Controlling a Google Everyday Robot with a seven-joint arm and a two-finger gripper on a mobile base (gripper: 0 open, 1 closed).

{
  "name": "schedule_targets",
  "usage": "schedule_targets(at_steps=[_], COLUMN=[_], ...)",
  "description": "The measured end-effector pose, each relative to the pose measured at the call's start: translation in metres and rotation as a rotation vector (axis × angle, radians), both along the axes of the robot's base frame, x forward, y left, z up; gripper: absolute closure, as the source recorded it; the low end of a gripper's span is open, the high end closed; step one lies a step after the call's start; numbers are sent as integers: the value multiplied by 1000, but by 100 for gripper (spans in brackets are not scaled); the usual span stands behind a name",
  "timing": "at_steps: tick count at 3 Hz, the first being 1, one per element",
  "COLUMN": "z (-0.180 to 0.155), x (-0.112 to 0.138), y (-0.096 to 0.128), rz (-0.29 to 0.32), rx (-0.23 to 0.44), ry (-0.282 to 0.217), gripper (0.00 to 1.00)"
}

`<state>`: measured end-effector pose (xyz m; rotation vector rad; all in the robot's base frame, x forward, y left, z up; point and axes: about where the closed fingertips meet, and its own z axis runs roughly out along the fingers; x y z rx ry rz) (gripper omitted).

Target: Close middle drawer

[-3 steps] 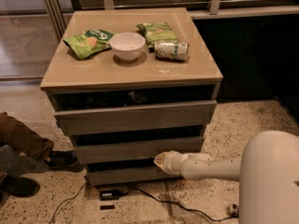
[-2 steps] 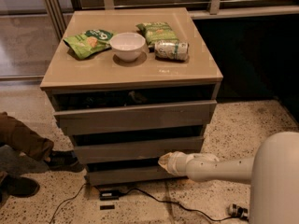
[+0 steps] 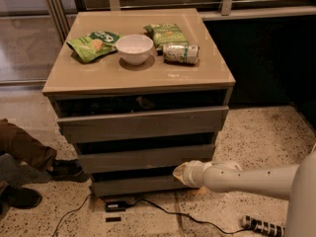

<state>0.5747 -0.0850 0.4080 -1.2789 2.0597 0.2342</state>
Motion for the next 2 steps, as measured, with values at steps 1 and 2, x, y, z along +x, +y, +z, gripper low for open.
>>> schedule_targets(at_steps=[1,2], z=[25,35], x=[-14,-16], y=[-5,-5], rz=[-13,-17], rx=[5,22], ry=[37,37], gripper=[100,100])
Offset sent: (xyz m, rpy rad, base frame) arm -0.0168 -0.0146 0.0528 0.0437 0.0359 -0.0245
